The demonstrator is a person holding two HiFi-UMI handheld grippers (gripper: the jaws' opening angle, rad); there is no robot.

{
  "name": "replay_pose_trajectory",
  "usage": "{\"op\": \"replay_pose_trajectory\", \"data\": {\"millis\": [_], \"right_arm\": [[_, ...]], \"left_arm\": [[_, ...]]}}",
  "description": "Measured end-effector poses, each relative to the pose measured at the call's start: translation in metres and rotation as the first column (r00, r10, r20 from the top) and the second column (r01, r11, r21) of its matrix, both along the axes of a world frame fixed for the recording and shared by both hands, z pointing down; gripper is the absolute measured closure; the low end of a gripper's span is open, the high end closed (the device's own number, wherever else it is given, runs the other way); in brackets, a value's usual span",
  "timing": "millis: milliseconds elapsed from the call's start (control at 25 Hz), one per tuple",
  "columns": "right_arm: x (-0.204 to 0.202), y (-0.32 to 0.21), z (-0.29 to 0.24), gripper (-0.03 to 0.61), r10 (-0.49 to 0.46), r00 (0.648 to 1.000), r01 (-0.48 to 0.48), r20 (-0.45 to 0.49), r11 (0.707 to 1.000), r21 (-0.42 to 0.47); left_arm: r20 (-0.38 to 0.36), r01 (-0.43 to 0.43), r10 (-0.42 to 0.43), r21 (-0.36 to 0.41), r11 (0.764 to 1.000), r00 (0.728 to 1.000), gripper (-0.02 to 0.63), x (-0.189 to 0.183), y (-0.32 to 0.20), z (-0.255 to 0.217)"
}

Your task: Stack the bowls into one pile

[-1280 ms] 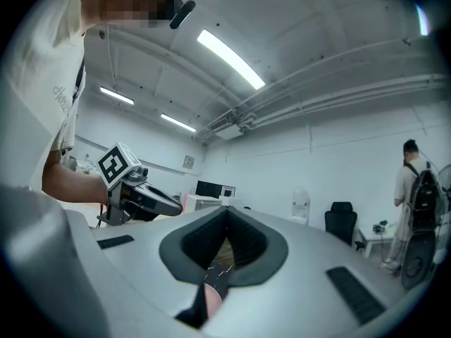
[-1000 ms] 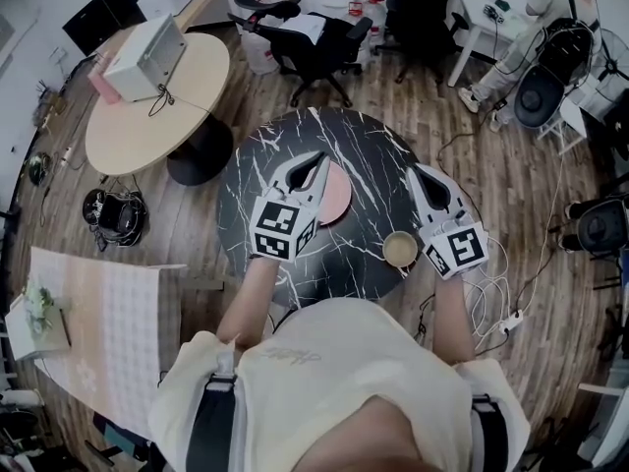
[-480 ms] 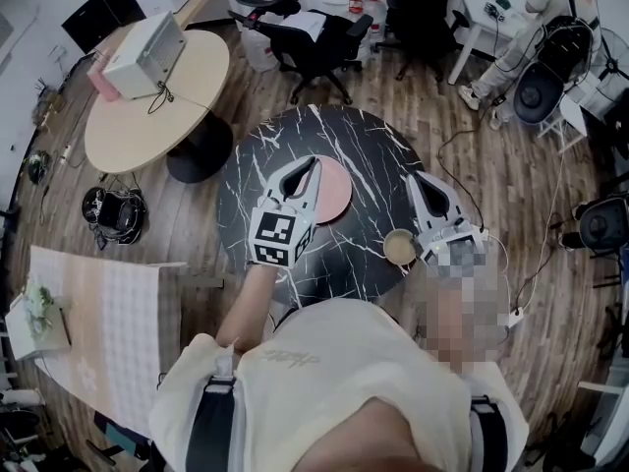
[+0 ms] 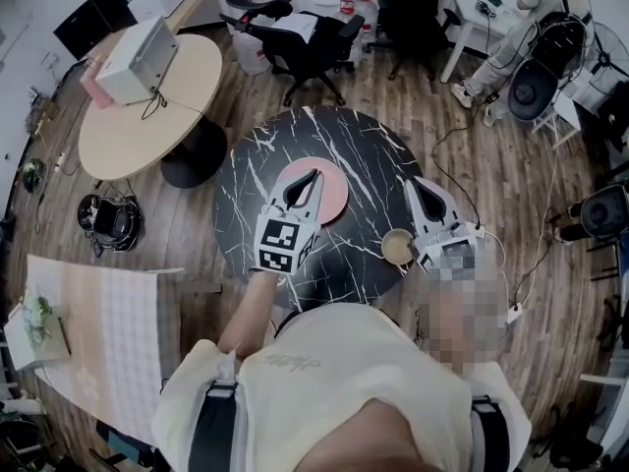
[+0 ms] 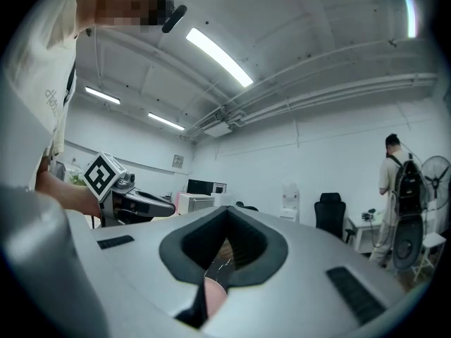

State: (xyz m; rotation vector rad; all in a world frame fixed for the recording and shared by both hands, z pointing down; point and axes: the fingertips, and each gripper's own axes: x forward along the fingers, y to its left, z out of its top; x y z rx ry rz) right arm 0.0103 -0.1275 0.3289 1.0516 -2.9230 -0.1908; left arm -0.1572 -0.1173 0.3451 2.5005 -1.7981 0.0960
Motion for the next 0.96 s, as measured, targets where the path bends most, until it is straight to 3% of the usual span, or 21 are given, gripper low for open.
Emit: {"op": "replay_pose_trajectory", "data": {"millis": [960], "right_arm": [[-0.008, 0.011, 0.022, 0.574, 0.052, 0.999, -0.051, 0.017, 0.997, -0.063]], "left_arm": [[-0.077, -0.009, 0.005, -0.058, 0.998, 0.997, 0.581, -0.023, 0.013, 0.023]]}}
